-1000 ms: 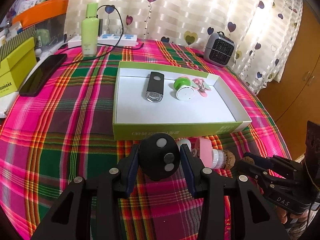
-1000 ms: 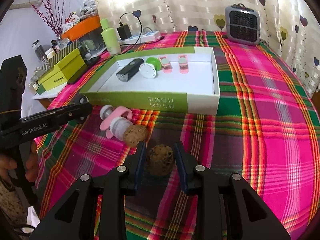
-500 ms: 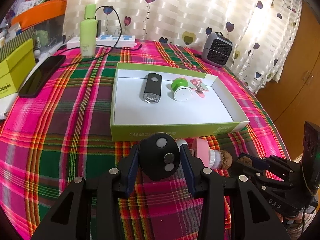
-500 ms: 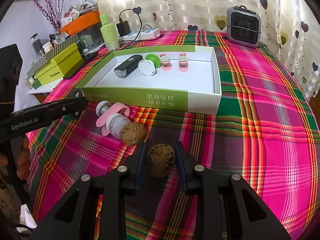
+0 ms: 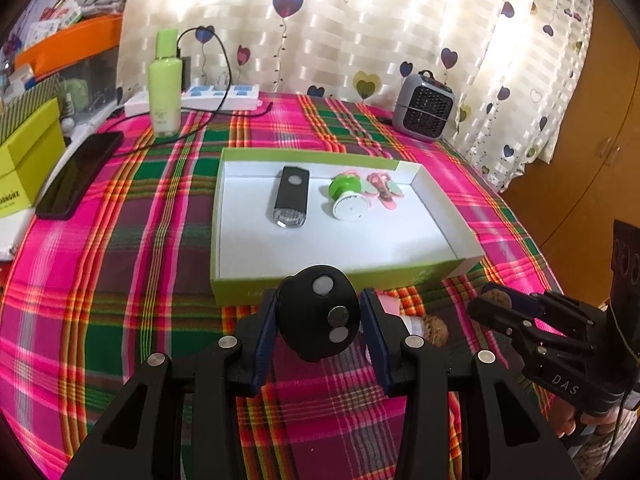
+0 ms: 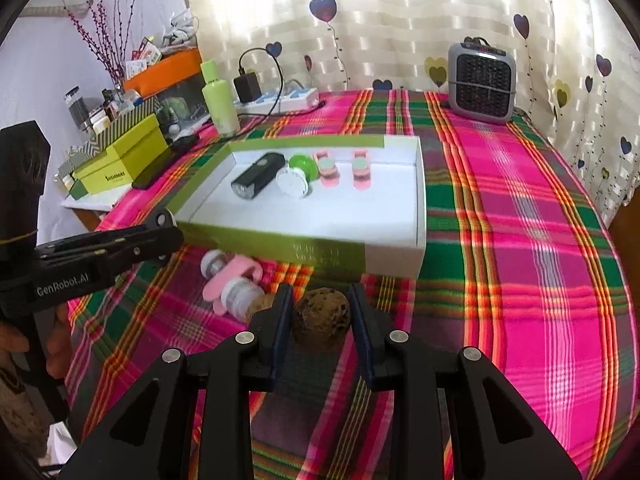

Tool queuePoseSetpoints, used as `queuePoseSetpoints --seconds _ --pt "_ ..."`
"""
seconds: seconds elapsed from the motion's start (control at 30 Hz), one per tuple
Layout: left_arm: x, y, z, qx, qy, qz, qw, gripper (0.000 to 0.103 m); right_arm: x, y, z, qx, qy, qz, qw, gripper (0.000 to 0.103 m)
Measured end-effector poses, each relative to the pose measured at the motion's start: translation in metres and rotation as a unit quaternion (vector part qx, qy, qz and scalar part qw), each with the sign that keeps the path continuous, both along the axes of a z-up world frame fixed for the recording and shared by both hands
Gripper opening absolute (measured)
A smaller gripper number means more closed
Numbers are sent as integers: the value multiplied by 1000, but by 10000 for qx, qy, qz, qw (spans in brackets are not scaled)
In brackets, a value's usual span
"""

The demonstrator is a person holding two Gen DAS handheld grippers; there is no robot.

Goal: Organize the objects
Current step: 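Carry the black remote and walnut over the white box with both grippers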

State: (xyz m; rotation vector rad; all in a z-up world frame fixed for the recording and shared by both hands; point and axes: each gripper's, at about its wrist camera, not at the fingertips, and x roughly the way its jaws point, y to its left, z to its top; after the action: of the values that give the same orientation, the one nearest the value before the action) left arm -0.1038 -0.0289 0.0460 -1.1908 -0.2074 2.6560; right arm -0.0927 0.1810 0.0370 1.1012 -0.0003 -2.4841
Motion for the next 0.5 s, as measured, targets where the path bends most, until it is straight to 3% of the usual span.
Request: queuePoseSetpoints --seconds 0.5 --pt "-46 11 7 19 -5 -112 9999 39 -55 -4 17 164 257 14 9995 30"
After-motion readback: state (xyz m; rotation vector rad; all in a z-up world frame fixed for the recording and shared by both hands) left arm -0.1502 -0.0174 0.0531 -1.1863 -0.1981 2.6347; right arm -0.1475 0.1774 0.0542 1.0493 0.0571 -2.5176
